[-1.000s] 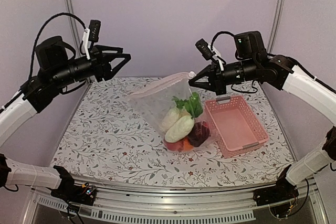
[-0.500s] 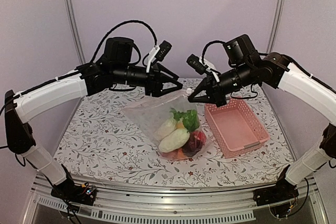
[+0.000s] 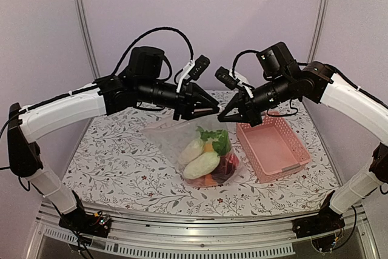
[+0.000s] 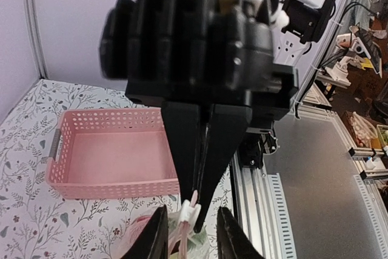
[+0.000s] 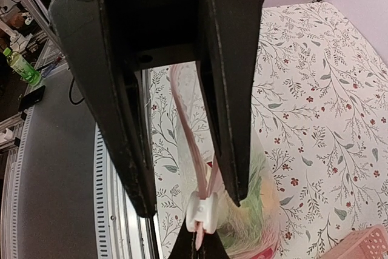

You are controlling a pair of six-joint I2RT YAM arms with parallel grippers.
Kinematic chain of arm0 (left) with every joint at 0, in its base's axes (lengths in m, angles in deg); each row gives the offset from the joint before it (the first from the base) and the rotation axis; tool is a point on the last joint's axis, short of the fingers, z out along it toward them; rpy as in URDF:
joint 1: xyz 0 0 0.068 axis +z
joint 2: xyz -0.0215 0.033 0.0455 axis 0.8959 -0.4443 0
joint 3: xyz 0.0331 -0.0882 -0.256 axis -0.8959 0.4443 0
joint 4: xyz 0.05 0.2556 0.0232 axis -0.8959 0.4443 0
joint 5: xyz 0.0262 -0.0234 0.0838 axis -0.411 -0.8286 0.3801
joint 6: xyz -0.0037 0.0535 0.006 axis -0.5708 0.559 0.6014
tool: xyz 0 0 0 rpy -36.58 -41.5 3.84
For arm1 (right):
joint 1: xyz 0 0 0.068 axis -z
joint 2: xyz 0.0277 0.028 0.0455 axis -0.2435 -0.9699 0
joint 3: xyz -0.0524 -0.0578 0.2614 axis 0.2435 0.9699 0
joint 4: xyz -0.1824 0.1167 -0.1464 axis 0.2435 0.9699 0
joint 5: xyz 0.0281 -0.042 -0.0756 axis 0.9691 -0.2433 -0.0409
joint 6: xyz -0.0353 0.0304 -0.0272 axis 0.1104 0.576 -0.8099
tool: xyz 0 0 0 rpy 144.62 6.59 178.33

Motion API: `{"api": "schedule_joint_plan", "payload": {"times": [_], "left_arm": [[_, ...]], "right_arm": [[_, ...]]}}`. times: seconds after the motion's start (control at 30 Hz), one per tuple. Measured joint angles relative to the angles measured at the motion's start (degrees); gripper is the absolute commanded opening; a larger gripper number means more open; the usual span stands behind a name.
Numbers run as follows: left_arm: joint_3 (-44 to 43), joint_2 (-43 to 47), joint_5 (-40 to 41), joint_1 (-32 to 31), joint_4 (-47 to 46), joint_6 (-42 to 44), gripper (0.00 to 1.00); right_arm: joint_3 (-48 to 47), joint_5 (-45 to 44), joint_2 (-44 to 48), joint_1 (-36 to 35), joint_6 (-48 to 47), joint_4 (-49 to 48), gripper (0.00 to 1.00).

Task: Place the food in the zip-top bag and seal the zipper
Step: Hold the zipper from the zipper food storage bag, then unzip the zipper of the food storage bag.

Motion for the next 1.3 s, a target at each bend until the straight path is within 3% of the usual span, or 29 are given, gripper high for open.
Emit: {"api": "schedule_joint_plan", "payload": {"times": [0.3, 0.43, 0.67, 0.9, 1.3], "left_arm": [[-0.96, -1.79, -0.02, -0.02, 0.74, 0.94, 0.16], [-1.05, -1.97, -0.09, -0.04, 1.07, 1.16, 0.05], [-1.14, -1.97, 0.17, -0.07, 2.38, 1.53, 0.03], [1.62, -0.61, 1.79, 1.25, 1.18, 0.31, 0.03], [14.43, 12.35, 3.58, 6.93, 4.28, -0.26, 0.04]], "right_arm": [[0.46, -0.39, 0.0, -0.02, -0.2, 0.26, 0.0], [0.81, -0.52, 0.0, -0.04, -0.22, 0.17, 0.0], [5.4, -1.4, 2.23, 0.79, 0.92, -4.59, 0.0], [14.29, 0.44, 9.4, 7.8, 5.53, -12.07, 0.0], [24.22, 1.09, 15.65, 20.04, 12.02, -19.37, 0.0]]}}
